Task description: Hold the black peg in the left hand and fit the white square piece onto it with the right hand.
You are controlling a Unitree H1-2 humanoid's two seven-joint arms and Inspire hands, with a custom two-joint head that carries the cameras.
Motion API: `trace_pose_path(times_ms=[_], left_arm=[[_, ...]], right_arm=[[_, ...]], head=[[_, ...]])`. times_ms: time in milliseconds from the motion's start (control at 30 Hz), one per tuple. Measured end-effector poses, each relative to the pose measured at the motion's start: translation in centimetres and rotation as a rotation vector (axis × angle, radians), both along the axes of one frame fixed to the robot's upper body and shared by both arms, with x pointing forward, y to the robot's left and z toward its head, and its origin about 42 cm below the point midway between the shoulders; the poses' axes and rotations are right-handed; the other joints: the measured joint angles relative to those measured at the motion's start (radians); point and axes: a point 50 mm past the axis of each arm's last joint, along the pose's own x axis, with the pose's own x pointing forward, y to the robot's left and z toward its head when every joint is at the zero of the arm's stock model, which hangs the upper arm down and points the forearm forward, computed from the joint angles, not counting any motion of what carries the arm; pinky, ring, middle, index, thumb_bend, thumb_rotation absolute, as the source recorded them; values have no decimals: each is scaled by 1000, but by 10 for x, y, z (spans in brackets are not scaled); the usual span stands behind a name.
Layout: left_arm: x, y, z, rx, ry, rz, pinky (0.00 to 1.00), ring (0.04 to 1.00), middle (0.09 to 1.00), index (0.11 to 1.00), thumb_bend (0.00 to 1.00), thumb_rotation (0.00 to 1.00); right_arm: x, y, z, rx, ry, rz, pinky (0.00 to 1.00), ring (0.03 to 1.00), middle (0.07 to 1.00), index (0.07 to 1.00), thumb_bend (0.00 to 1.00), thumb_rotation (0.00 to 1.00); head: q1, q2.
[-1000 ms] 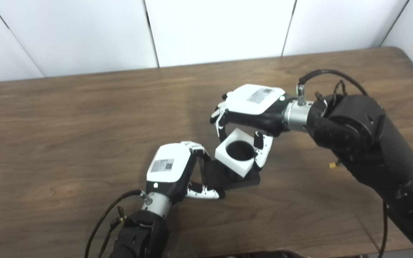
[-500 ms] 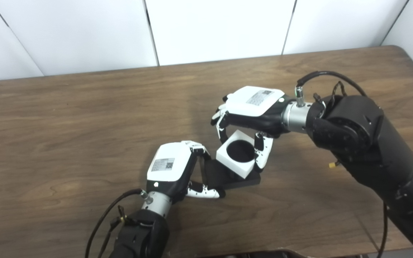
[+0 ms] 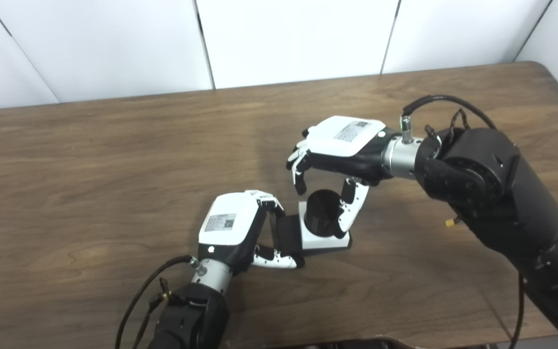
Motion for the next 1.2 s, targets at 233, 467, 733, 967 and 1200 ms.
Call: trace_pose_path(times_ms=[233,467,733,967,1200], left_arm=[[0,0,0,0,0,0,791,822,763,488,519,51],[0,0,0,0,0,1,790,818,760,488,519,56],[-1,1,4,59,12,10,841,855,826,768,905,413],[1,4,6,67,40,24,832,862,865,868,992,544],[2,7,7,51,56,26,840,873,883,900,1000,571]], right_arm=[[0,-1,1,1,2,-5,1000,920,866,633,918,315],[2,-3,3,9,4,-20,1000,911,863,627,928,300],[3,-2,5,11,-1,-21,1000,912,866,627,925,298],[3,-2,5,12,-1,-21,1000,907,864,626,930,293],[3,-2,5,12,-2,-22,1000,909,862,625,931,290]], head=[[-2,0],[-6,0],[-9,2],[-14,-2],[-11,-3]])
